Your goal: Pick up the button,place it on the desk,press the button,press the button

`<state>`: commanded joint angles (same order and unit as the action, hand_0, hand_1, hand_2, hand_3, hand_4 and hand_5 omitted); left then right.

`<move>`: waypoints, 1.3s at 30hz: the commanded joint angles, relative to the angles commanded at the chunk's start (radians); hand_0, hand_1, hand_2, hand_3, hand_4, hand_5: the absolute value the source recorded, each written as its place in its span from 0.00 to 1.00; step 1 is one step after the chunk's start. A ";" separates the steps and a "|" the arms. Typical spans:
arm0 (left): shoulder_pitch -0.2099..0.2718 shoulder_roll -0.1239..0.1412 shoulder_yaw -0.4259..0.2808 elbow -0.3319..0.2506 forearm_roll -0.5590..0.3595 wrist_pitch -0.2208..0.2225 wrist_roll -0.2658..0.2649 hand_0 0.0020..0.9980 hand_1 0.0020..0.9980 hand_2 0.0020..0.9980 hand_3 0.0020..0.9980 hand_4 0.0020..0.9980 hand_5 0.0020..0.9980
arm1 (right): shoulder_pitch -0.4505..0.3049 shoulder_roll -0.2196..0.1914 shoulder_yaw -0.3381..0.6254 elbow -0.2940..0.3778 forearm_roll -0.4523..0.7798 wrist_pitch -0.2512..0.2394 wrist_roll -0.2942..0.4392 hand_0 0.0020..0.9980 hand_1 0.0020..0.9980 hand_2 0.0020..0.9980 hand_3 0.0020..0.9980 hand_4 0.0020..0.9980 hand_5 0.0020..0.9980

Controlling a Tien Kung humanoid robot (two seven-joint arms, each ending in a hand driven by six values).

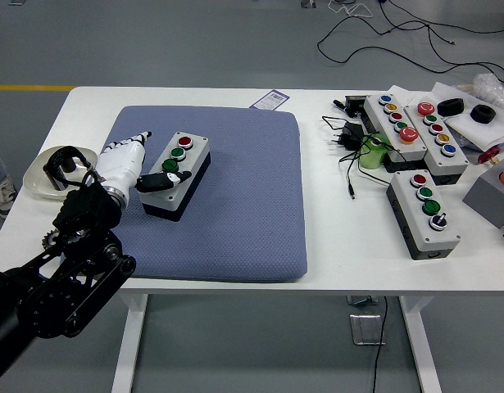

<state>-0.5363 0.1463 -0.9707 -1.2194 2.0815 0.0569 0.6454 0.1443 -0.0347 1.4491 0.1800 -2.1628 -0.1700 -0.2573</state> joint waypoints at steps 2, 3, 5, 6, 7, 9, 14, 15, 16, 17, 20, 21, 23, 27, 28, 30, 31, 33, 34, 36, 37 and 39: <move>-0.003 -0.004 0.007 0.007 -0.007 -0.004 0.000 0.99 1.00 1.00 1.00 1.00 0.68 | 0.000 0.000 -0.001 0.000 0.002 0.000 0.000 0.67 0.65 0.70 0.64 0.32 0.19; -0.006 -0.007 0.011 0.011 -0.009 -0.005 0.000 0.99 1.00 1.00 1.00 1.00 0.68 | 0.000 0.000 -0.001 0.000 0.002 0.000 0.000 0.67 0.65 0.70 0.64 0.32 0.19; -0.011 -0.013 0.017 0.022 -0.009 -0.005 0.000 0.99 1.00 1.00 1.00 1.00 0.68 | 0.000 -0.001 -0.002 0.000 0.002 0.000 0.000 0.67 0.65 0.70 0.64 0.32 0.19; -0.018 -0.019 0.024 0.035 -0.004 0.000 0.000 0.99 1.00 1.00 1.00 1.00 0.68 | 0.000 -0.001 -0.003 0.000 0.003 0.000 0.000 0.67 0.65 0.70 0.64 0.32 0.19; -0.023 -0.023 0.028 0.043 0.000 0.004 0.000 0.99 1.00 1.00 1.00 1.00 0.68 | 0.000 -0.001 -0.003 0.000 0.004 0.000 0.000 0.67 0.65 0.70 0.64 0.32 0.19; -0.031 -0.032 0.029 0.058 0.018 0.013 0.000 0.89 1.00 1.00 1.00 1.00 0.63 | 0.000 -0.001 -0.003 0.000 0.003 0.000 0.000 0.67 0.65 0.70 0.64 0.32 0.19; -0.049 -0.050 0.026 0.084 0.074 0.001 0.000 0.80 0.97 1.00 1.00 1.00 0.54 | 0.001 -0.001 -0.003 0.000 0.004 0.000 0.000 0.67 0.65 0.70 0.64 0.32 0.19; -0.052 -0.052 0.025 0.089 0.083 -0.005 0.000 0.80 0.97 1.00 1.00 1.00 0.54 | 0.001 -0.001 -0.003 0.000 0.004 0.000 0.000 0.67 0.65 0.70 0.64 0.32 0.19; -0.054 -0.053 0.024 0.092 0.087 -0.009 0.000 0.80 0.97 1.00 1.00 1.00 0.54 | 0.001 -0.001 -0.002 0.000 0.004 0.000 0.000 0.67 0.65 0.70 0.64 0.32 0.19; -0.056 -0.055 0.024 0.099 0.092 -0.020 0.000 0.80 0.97 1.00 1.00 1.00 0.54 | 0.001 -0.002 -0.002 0.000 0.004 0.000 0.000 0.67 0.65 0.70 0.64 0.32 0.19; -0.060 -0.058 0.026 0.113 0.110 -0.036 0.000 0.69 0.90 1.00 1.00 1.00 0.46 | 0.001 -0.002 0.000 0.000 0.003 0.000 0.000 0.67 0.65 0.70 0.64 0.32 0.19; -0.062 -0.060 0.025 0.121 0.117 -0.042 0.000 0.69 0.90 1.00 1.00 1.00 0.46 | 0.000 -0.002 0.000 0.000 0.003 -0.001 0.000 0.67 0.65 0.70 0.64 0.32 0.19; -0.065 -0.063 0.023 0.132 0.121 -0.050 0.000 0.69 0.90 1.00 1.00 1.00 0.46 | 0.000 -0.002 0.001 0.000 0.002 -0.001 0.000 0.67 0.65 0.70 0.64 0.32 0.19; -0.069 -0.066 0.019 0.148 0.131 -0.067 0.000 0.55 0.78 0.98 1.00 1.00 0.44 | 0.000 -0.003 0.001 0.000 0.001 -0.001 0.000 0.67 0.65 0.70 0.64 0.32 0.19; -0.071 -0.066 0.017 0.153 0.134 -0.072 0.000 0.55 0.78 0.98 1.00 1.00 0.44 | 0.000 -0.003 0.002 0.000 0.000 -0.001 0.000 0.67 0.65 0.70 0.64 0.32 0.19; -0.073 -0.067 0.015 0.160 0.136 -0.074 0.000 0.55 0.78 0.98 1.00 1.00 0.44 | 0.000 -0.003 0.001 0.000 0.000 -0.001 0.000 0.67 0.65 0.70 0.64 0.32 0.19; -0.073 -0.067 0.015 0.162 0.136 -0.073 0.000 0.55 0.78 0.98 1.00 1.00 0.44 | -0.001 -0.003 0.001 0.000 0.001 -0.001 0.000 0.67 0.65 0.70 0.64 0.32 0.19; -0.076 -0.067 0.012 0.168 0.141 -0.076 0.000 0.40 0.60 0.89 1.00 1.00 0.42 | -0.001 -0.003 0.003 0.000 -0.001 -0.001 0.000 0.67 0.65 0.70 0.64 0.32 0.19; -0.077 -0.067 0.013 0.170 0.139 -0.077 0.000 0.40 0.60 0.89 1.00 1.00 0.42 | -0.001 -0.003 0.003 0.000 -0.001 -0.001 0.000 0.67 0.65 0.70 0.64 0.32 0.19; -0.079 -0.067 0.014 0.175 0.138 -0.083 0.000 0.40 0.60 0.89 1.00 1.00 0.42 | -0.001 -0.003 0.005 0.000 -0.003 -0.001 0.000 0.67 0.65 0.70 0.64 0.32 0.19; -0.080 -0.066 0.014 0.177 0.138 -0.086 0.000 0.40 0.60 0.89 1.00 1.00 0.42 | -0.001 -0.003 0.006 0.000 -0.004 -0.001 0.000 0.67 0.65 0.70 0.64 0.32 0.19; -0.080 -0.065 0.016 0.180 0.140 -0.089 0.000 0.24 0.41 0.61 1.00 1.00 0.40 | -0.001 -0.003 0.007 0.000 -0.004 -0.001 -0.001 0.67 0.65 0.69 0.64 0.32 0.19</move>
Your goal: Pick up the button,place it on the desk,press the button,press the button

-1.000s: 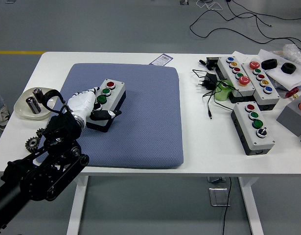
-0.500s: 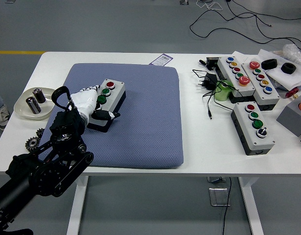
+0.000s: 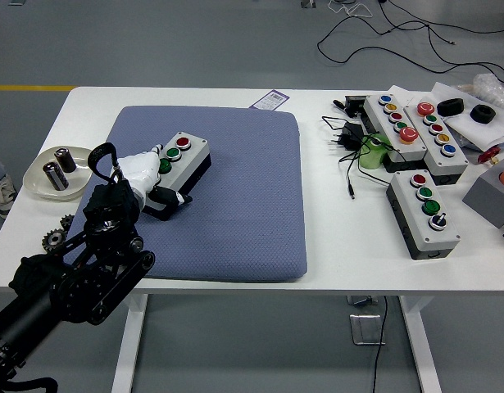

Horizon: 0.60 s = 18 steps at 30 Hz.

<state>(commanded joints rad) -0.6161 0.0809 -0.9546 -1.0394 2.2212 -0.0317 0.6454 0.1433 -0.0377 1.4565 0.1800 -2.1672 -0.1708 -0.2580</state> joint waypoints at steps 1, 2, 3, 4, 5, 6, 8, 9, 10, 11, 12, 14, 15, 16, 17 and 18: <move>0.000 0.001 0.001 0.002 0.000 0.000 0.000 0.24 0.41 0.61 1.00 1.00 0.40 | 0.000 0.000 0.001 0.000 -0.001 0.000 0.000 0.67 0.65 0.69 0.64 0.32 0.19; 0.000 0.002 0.002 0.003 0.001 0.000 0.000 0.24 0.41 0.61 1.00 1.00 0.40 | 0.000 0.000 0.002 0.000 -0.002 0.000 0.000 0.67 0.65 0.69 0.64 0.32 0.19; 0.000 0.002 0.003 0.004 0.003 -0.001 0.000 0.24 0.41 0.61 1.00 1.00 0.40 | 0.000 -0.001 0.003 0.000 -0.003 0.000 -0.001 0.67 0.65 0.69 0.64 0.32 0.19; 0.001 0.003 0.003 0.004 0.004 -0.002 0.000 0.24 0.41 0.61 1.00 1.00 0.40 | -0.001 -0.001 0.004 0.000 -0.004 0.000 -0.001 0.67 0.65 0.69 0.64 0.32 0.19; 0.001 0.003 0.004 0.005 0.005 -0.002 0.000 0.17 0.31 0.46 1.00 0.99 0.38 | -0.001 -0.001 0.005 0.000 -0.005 0.000 -0.001 0.67 0.65 0.69 0.64 0.32 0.19; 0.002 0.004 0.004 0.005 0.006 -0.002 0.000 0.17 0.31 0.46 1.00 0.99 0.38 | -0.002 -0.001 0.006 0.000 -0.006 0.000 -0.001 0.67 0.65 0.69 0.64 0.32 0.19; 0.002 0.005 0.004 0.006 0.009 -0.003 0.000 0.17 0.31 0.46 1.00 0.99 0.38 | -0.003 -0.001 0.009 0.000 -0.010 0.000 -0.002 0.67 0.65 0.69 0.64 0.32 0.19; 0.003 0.006 0.004 0.006 0.011 -0.004 0.000 0.17 0.31 0.46 1.00 0.99 0.38 | -0.003 -0.001 0.011 0.000 -0.011 0.001 -0.002 0.67 0.65 0.69 0.64 0.32 0.19; 0.003 0.006 0.004 0.006 0.014 -0.004 0.000 0.17 0.31 0.46 1.00 0.99 0.38 | -0.004 -0.001 0.012 0.000 -0.013 0.001 -0.002 0.67 0.65 0.69 0.64 0.32 0.19; 0.003 0.007 0.004 0.006 0.017 -0.004 0.000 0.06 0.19 0.28 0.87 0.96 0.33 | -0.005 -0.001 0.013 0.000 -0.014 0.001 -0.002 0.67 0.65 0.70 0.64 0.32 0.19; 0.003 0.007 0.004 0.007 0.019 -0.006 0.000 0.06 0.19 0.28 0.87 0.96 0.33 | -0.005 -0.001 0.014 0.000 -0.015 0.001 -0.002 0.67 0.65 0.70 0.64 0.32 0.19; 0.004 0.008 0.004 0.009 0.024 -0.014 0.000 0.06 0.19 0.28 0.87 0.96 0.33 | -0.006 -0.001 0.015 0.000 -0.017 0.001 -0.003 0.67 0.65 0.70 0.64 0.32 0.19; 0.004 0.009 0.005 0.011 0.026 -0.019 0.000 0.06 0.19 0.28 0.87 0.96 0.33 | -0.007 -0.001 0.016 0.000 -0.018 0.001 -0.003 0.67 0.65 0.70 0.64 0.32 0.19; 0.005 0.009 0.006 0.013 0.029 -0.023 0.000 0.06 0.19 0.28 0.87 0.96 0.33 | -0.007 -0.001 0.016 0.000 -0.019 0.002 -0.003 0.67 0.65 0.70 0.64 0.32 0.19; 0.005 0.010 0.006 0.013 0.032 -0.026 0.000 0.04 0.18 0.22 0.68 0.91 0.25 | -0.007 -0.001 0.017 0.000 -0.020 0.002 -0.003 0.67 0.65 0.70 0.64 0.32 0.19; 0.006 0.010 0.007 0.014 0.034 -0.029 0.000 0.04 0.18 0.22 0.68 0.91 0.25 | -0.008 -0.001 0.017 0.000 -0.020 0.002 -0.003 0.67 0.65 0.70 0.64 0.32 0.19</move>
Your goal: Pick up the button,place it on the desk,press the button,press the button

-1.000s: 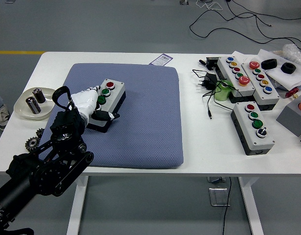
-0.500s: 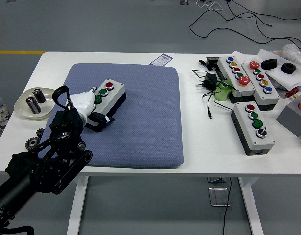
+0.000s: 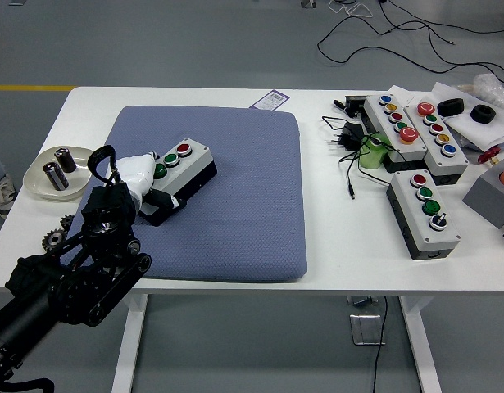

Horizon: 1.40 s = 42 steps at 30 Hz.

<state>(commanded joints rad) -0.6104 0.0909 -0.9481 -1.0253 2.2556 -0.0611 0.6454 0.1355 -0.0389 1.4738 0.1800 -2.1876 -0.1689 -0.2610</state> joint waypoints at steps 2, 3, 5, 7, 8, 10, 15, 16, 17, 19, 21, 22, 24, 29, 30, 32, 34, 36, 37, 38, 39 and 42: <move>0.002 0.002 0.003 0.003 0.012 -0.008 0.000 0.04 0.18 0.22 0.68 0.91 0.25 | -0.001 0.000 -0.001 0.000 0.001 0.000 0.000 0.67 0.65 0.70 0.64 0.32 0.19; 0.002 0.002 0.004 0.004 0.013 -0.009 0.000 0.04 0.18 0.22 0.68 0.91 0.25 | -0.001 -0.001 -0.002 0.000 0.001 0.000 0.001 0.67 0.65 0.70 0.64 0.32 0.19; 0.003 0.004 0.007 0.004 0.013 -0.007 0.000 0.03 0.17 0.18 0.46 0.89 0.19 | -0.002 -0.001 -0.004 0.000 0.004 0.000 0.001 0.67 0.65 0.70 0.64 0.32 0.19; 0.004 0.005 0.008 0.002 0.013 0.003 0.000 0.03 0.17 0.18 0.46 0.89 0.19 | -0.002 0.000 -0.007 0.000 0.008 -0.001 0.001 0.67 0.65 0.70 0.64 0.32 0.19; 0.004 0.006 0.009 0.000 0.013 0.014 0.000 0.03 0.17 0.18 0.46 0.89 0.19 | -0.002 0.000 -0.008 0.000 0.010 -0.001 0.002 0.67 0.65 0.70 0.64 0.32 0.19; 0.004 0.008 0.010 -0.003 0.013 0.032 0.000 0.03 0.17 0.18 0.46 0.89 0.19 | -0.001 0.000 -0.009 0.000 0.012 -0.001 0.002 0.67 0.65 0.70 0.64 0.32 0.19; 0.002 0.021 0.011 -0.023 0.013 0.053 0.000 0.02 0.17 0.15 0.35 0.86 0.16 | 0.002 0.001 -0.011 0.000 0.015 -0.001 0.002 0.67 0.65 0.70 0.64 0.32 0.19; 0.002 0.026 0.012 -0.028 0.013 0.057 0.000 0.02 0.17 0.15 0.35 0.86 0.16 | 0.002 0.000 -0.011 0.000 0.017 -0.001 0.002 0.67 0.65 0.70 0.64 0.32 0.19; 0.002 0.030 0.012 -0.032 0.013 0.061 0.000 0.02 0.18 0.14 0.33 0.72 0.16 | 0.002 0.000 -0.011 0.000 0.017 -0.001 0.002 0.67 0.65 0.69 0.64 0.32 0.19; 0.002 0.040 0.014 -0.040 0.013 0.078 0.000 0.02 0.18 0.14 0.33 0.72 0.16 | 0.003 0.001 -0.012 0.000 0.019 -0.001 0.002 0.67 0.65 0.69 0.64 0.32 0.19; 0.002 0.054 0.015 -0.046 0.013 0.097 -0.022 0.02 0.18 0.14 0.33 0.72 0.16 | 0.004 0.001 -0.012 0.000 0.019 -0.001 0.001 0.67 0.65 0.69 0.64 0.32 0.19; 0.001 0.062 0.018 -0.047 0.013 0.106 -0.048 0.02 0.18 0.14 0.33 0.72 0.16 | 0.004 0.001 -0.013 0.000 0.020 -0.001 0.001 0.67 0.65 0.69 0.64 0.32 0.19; -0.003 0.084 0.028 -0.045 0.013 0.122 -0.112 0.01 0.17 0.13 0.31 0.67 0.13 | 0.004 0.001 -0.013 0.000 0.020 -0.001 0.001 0.67 0.65 0.69 0.64 0.32 0.19; -0.014 0.134 0.054 -0.029 0.011 0.162 -0.273 0.01 0.16 0.13 0.30 0.68 0.10 | 0.005 0.000 -0.015 0.000 0.022 -0.001 0.002 0.67 0.65 0.69 0.64 0.32 0.19; -0.016 0.139 0.057 -0.027 0.008 0.168 -0.297 0.01 0.16 0.13 0.30 0.68 0.10 | 0.005 0.000 -0.015 0.000 0.022 -0.001 0.002 0.67 0.65 0.69 0.64 0.32 0.19; -0.023 0.163 0.072 -0.019 -0.008 0.198 -0.364 0.01 0.16 0.13 0.30 0.68 0.10 | 0.006 0.001 -0.012 0.000 0.020 -0.001 0.001 0.67 0.65 0.69 0.64 0.32 0.19; -0.032 0.188 0.088 -0.010 -0.023 0.228 -0.442 0.01 0.16 0.13 0.30 0.68 0.10 | 0.006 0.002 -0.011 0.000 0.018 -0.001 0.001 0.67 0.65 0.69 0.64 0.32 0.19; -0.039 0.205 0.098 -0.004 -0.030 0.245 -0.509 0.01 0.16 0.12 0.31 0.69 0.10 | 0.007 0.002 -0.010 0.000 0.018 -0.001 0.001 0.67 0.65 0.69 0.64 0.32 0.19; -0.043 0.216 0.105 -0.001 -0.040 0.253 -0.537 0.01 0.16 0.12 0.31 0.69 0.10 | 0.007 0.002 -0.009 0.000 0.017 -0.001 0.001 0.67 0.65 0.69 0.64 0.32 0.19; -0.047 0.229 0.113 0.001 -0.049 0.260 -0.576 0.01 0.16 0.12 0.31 0.69 0.10 | 0.008 0.002 -0.008 0.000 0.017 -0.001 0.000 0.67 0.65 0.69 0.64 0.32 0.19; -0.050 0.239 0.119 0.001 -0.055 0.264 -0.611 0.01 0.16 0.12 0.31 0.69 0.10 | 0.008 0.002 -0.007 0.000 0.016 -0.001 0.000 0.67 0.65 0.69 0.64 0.32 0.19; -0.063 0.272 0.157 -0.005 -0.062 0.285 -0.733 0.01 0.15 0.12 0.31 0.71 0.10 | 0.008 0.002 -0.006 0.000 0.014 -0.001 0.000 0.67 0.65 0.69 0.64 0.32 0.19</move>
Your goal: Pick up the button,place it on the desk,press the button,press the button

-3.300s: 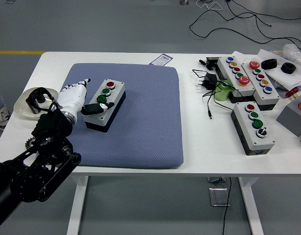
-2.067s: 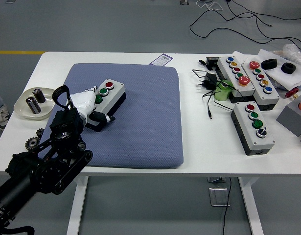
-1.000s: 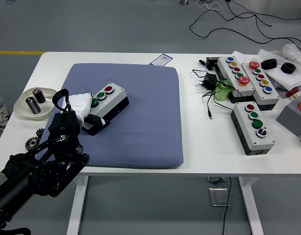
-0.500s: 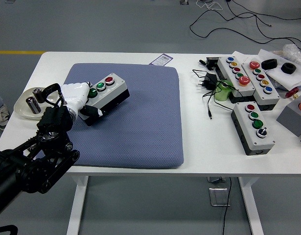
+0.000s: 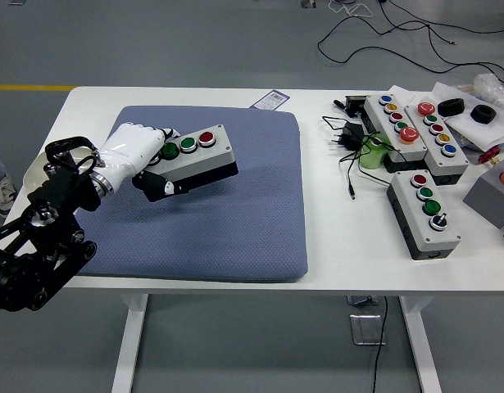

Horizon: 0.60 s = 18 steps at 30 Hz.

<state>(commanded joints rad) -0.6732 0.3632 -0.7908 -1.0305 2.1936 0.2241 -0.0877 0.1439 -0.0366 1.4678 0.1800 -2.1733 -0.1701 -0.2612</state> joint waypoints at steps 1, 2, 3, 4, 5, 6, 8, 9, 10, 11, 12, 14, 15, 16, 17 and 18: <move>-0.005 0.010 0.017 -0.004 0.003 0.006 -0.029 0.01 0.15 0.12 0.31 0.71 0.10 | 0.000 0.000 0.001 0.000 -0.001 0.000 0.000 0.67 0.65 0.69 0.64 0.32 0.19; -0.008 0.016 0.031 -0.007 0.006 0.009 -0.046 0.01 0.15 0.12 0.31 0.71 0.10 | 0.000 0.000 0.001 0.000 -0.001 0.000 0.000 0.67 0.65 0.69 0.64 0.32 0.19; -0.014 0.026 0.056 -0.012 0.014 0.013 -0.066 0.01 0.15 0.12 0.31 0.71 0.10 | 0.000 0.000 0.002 0.000 -0.002 0.000 -0.001 0.67 0.65 0.69 0.64 0.32 0.19; -0.018 0.030 0.072 -0.014 0.018 0.018 -0.077 0.01 0.15 0.12 0.31 0.71 0.10 | 0.001 0.000 0.003 0.000 -0.003 0.000 -0.001 0.67 0.65 0.69 0.64 0.32 0.19; -0.024 0.036 0.093 -0.014 0.021 0.025 -0.090 0.01 0.15 0.12 0.31 0.73 0.11 | 0.001 0.001 0.003 0.000 -0.004 0.000 -0.001 0.67 0.65 0.69 0.64 0.32 0.19; -0.029 0.039 0.114 -0.014 0.024 0.030 -0.098 0.01 0.15 0.12 0.31 0.73 0.11 | 0.001 0.001 0.004 0.000 -0.005 0.000 -0.001 0.67 0.65 0.69 0.64 0.32 0.19; -0.036 0.041 0.142 -0.013 0.030 0.030 -0.104 0.01 0.15 0.12 0.31 0.73 0.11 | 0.001 0.001 0.005 0.000 -0.007 0.000 -0.002 0.67 0.65 0.69 0.64 0.32 0.19; -0.040 0.040 0.153 -0.008 0.028 0.019 -0.106 0.01 0.15 0.12 0.31 0.73 0.11 | 0.001 0.001 0.006 0.000 -0.008 0.000 -0.001 0.67 0.65 0.69 0.64 0.32 0.19; -0.040 0.038 0.156 -0.005 0.024 0.016 -0.107 0.01 0.15 0.12 0.31 0.73 0.11 | 0.001 0.001 0.006 0.000 -0.008 0.000 -0.002 0.67 0.65 0.69 0.64 0.32 0.19; -0.040 0.035 0.157 -0.001 0.019 0.015 -0.108 0.01 0.15 0.13 0.31 0.72 0.12 | 0.001 0.001 0.005 0.000 -0.008 0.000 -0.001 0.67 0.65 0.69 0.64 0.32 0.19; -0.039 0.033 0.156 0.002 0.016 0.016 -0.108 0.01 0.15 0.13 0.31 0.72 0.12 | 0.000 0.001 0.005 0.000 -0.007 0.000 -0.001 0.67 0.65 0.69 0.64 0.32 0.19; -0.036 0.023 0.152 0.014 0.011 0.019 -0.107 0.01 0.15 0.13 0.31 0.72 0.12 | 0.000 0.001 0.002 0.000 -0.004 0.000 -0.001 0.67 0.65 0.69 0.64 0.32 0.19; -0.036 0.020 0.150 0.018 0.008 0.018 -0.105 0.01 0.15 0.13 0.31 0.72 0.12 | 0.001 0.002 0.001 0.000 -0.004 0.000 -0.001 0.67 0.65 0.69 0.64 0.32 0.19; -0.035 0.017 0.149 0.021 0.007 0.017 -0.104 0.01 0.15 0.13 0.31 0.72 0.12 | 0.001 0.002 0.001 0.000 -0.003 0.000 -0.001 0.67 0.65 0.69 0.64 0.32 0.19; -0.034 0.013 0.147 0.025 0.006 0.014 -0.103 0.02 0.16 0.15 0.33 0.74 0.12 | 0.001 0.002 0.000 0.000 -0.003 0.000 -0.002 0.67 0.65 0.69 0.64 0.32 0.19; -0.034 0.011 0.145 0.027 0.006 0.011 -0.103 0.02 0.16 0.15 0.33 0.74 0.12 | 0.000 0.002 0.000 0.000 -0.002 0.000 -0.002 0.67 0.65 0.69 0.64 0.32 0.19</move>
<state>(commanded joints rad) -0.7069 0.3738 -0.6456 -1.0033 2.1995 0.2355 -0.1908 0.1442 -0.0348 1.4678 0.1800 -2.1756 -0.1699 -0.2629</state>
